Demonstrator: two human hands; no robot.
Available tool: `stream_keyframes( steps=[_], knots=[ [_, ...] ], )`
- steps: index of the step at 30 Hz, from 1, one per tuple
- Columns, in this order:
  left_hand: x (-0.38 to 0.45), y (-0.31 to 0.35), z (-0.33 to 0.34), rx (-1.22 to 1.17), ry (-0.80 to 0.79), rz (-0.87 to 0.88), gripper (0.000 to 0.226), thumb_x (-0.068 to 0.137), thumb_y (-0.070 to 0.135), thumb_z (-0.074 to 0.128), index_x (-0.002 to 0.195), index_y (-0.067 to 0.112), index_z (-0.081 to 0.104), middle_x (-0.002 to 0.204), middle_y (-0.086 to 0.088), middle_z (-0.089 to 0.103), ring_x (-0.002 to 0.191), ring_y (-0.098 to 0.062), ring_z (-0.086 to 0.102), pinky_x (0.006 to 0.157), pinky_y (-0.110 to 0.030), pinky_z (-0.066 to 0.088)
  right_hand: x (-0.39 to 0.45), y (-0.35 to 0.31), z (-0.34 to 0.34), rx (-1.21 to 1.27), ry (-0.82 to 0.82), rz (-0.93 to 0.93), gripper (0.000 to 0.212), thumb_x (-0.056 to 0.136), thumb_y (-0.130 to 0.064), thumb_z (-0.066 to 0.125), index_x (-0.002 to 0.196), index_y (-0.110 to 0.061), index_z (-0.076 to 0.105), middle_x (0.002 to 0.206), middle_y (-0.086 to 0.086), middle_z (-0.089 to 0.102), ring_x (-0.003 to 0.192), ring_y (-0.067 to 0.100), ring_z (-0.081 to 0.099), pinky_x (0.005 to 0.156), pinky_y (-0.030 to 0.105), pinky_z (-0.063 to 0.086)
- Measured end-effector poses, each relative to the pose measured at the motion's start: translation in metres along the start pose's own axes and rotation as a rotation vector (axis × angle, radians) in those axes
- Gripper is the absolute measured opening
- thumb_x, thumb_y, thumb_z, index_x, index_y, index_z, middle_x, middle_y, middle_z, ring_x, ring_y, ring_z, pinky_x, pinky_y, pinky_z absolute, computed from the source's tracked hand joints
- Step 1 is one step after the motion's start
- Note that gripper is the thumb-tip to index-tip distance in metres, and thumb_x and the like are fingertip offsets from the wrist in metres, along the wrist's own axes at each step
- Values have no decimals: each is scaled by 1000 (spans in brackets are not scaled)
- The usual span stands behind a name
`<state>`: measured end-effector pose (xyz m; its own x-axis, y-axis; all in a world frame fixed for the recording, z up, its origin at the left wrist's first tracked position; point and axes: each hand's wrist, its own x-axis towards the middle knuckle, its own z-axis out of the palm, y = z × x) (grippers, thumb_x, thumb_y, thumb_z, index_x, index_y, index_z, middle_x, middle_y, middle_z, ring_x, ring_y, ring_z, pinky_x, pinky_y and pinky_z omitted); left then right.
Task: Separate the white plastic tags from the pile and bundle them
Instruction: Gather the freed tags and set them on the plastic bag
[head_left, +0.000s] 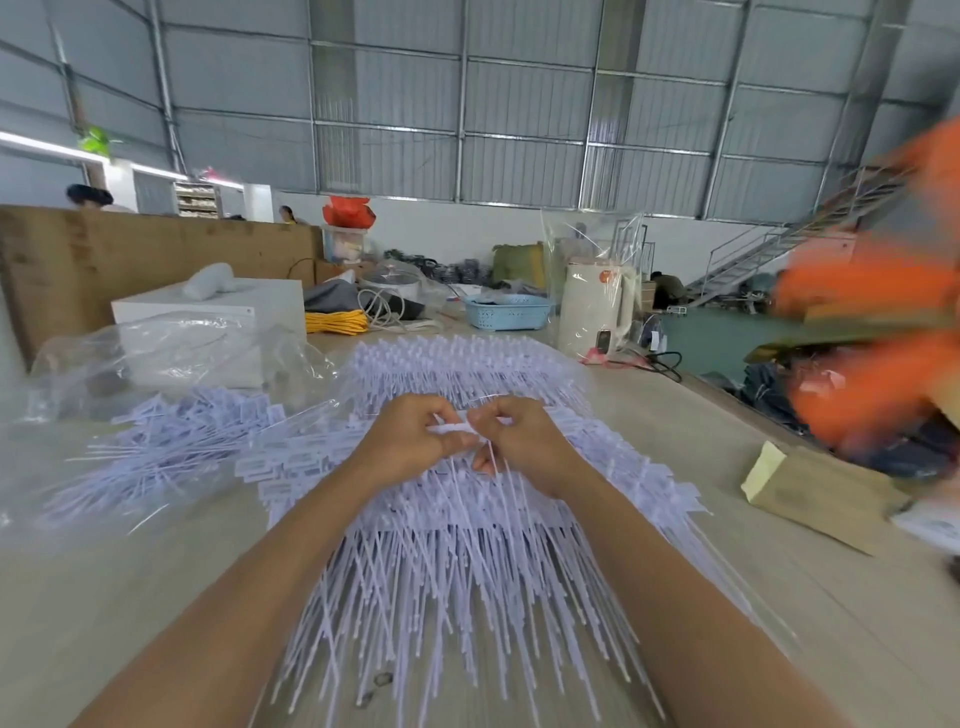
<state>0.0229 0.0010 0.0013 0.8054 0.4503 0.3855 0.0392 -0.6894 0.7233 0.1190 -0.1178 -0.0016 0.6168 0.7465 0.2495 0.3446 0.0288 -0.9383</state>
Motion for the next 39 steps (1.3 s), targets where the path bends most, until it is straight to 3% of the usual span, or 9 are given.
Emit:
stream_keyframes(
  steps=[3, 6, 10, 15, 20, 22, 28, 34, 39],
  knots=[
    [-1, 1, 1, -27, 23, -2, 18, 81, 17, 74, 70, 19, 60, 60, 3, 56, 50, -9, 49, 48, -16, 38, 0, 2, 1, 42, -49, 26, 15, 96, -17, 54, 87, -5, 57, 50, -3, 63, 40, 12, 56, 44, 22, 48],
    [-3, 3, 1, -137, -23, -91, 17, 87, 16, 67, 73, 15, 59, 53, -5, 59, 44, -13, 53, 42, -18, 39, 0, 2, 2, -3, 19, -26, 15, 95, -14, 55, 82, -6, 57, 43, 0, 55, 38, 15, 51, 40, 21, 43],
    [-1, 9, 0, -280, -30, -259, 21, 89, 9, 62, 69, 9, 59, 41, 0, 55, 29, -7, 39, 34, -14, 27, -3, 2, 5, -51, 76, -131, 22, 95, -10, 54, 73, -17, 55, 38, 1, 48, 33, 14, 45, 37, 19, 37],
    [0, 10, -8, -326, -76, -391, 19, 86, 7, 64, 68, 5, 58, 42, -2, 52, 29, -10, 35, 35, -14, 22, -4, 2, 10, -123, 79, -248, 22, 93, -6, 55, 72, -13, 54, 44, 4, 45, 35, 14, 43, 38, 21, 34],
    [0, 8, -7, -525, -72, -322, 14, 84, 18, 70, 82, 4, 68, 52, -2, 62, 39, -6, 49, 39, -15, 39, 1, 0, 0, 68, 148, -183, 22, 94, -3, 52, 74, -9, 57, 39, -2, 46, 32, 10, 40, 36, 17, 31],
    [1, 8, -1, -531, -31, -317, 25, 87, 24, 66, 90, -1, 66, 53, -2, 65, 40, -5, 52, 41, -15, 43, 4, 1, -6, 164, 199, -142, 23, 94, -3, 51, 72, -8, 57, 39, -1, 46, 32, 10, 38, 35, 15, 29],
    [1, 11, 2, -605, 16, -395, 34, 94, 32, 56, 75, 5, 62, 54, -4, 66, 38, -10, 52, 36, -16, 37, 2, 2, 6, 227, 120, -69, 19, 94, -10, 54, 76, -3, 55, 51, 4, 52, 35, 12, 46, 34, 17, 35],
    [2, 10, 2, -774, 0, -502, 25, 93, 13, 56, 70, 6, 51, 56, -7, 47, 30, -5, 30, 31, -11, 21, -5, 1, 10, 52, 96, -138, 13, 95, -10, 52, 85, -3, 55, 53, 8, 48, 38, 13, 45, 36, 21, 40],
    [3, 10, -8, -1098, -186, -632, 26, 96, 8, 47, 70, 11, 44, 42, 0, 45, 24, -1, 28, 24, -11, 20, -2, 2, 7, -216, 198, -377, 18, 92, -4, 54, 74, -9, 56, 45, -7, 45, 35, 6, 43, 41, 19, 36]
  ],
)
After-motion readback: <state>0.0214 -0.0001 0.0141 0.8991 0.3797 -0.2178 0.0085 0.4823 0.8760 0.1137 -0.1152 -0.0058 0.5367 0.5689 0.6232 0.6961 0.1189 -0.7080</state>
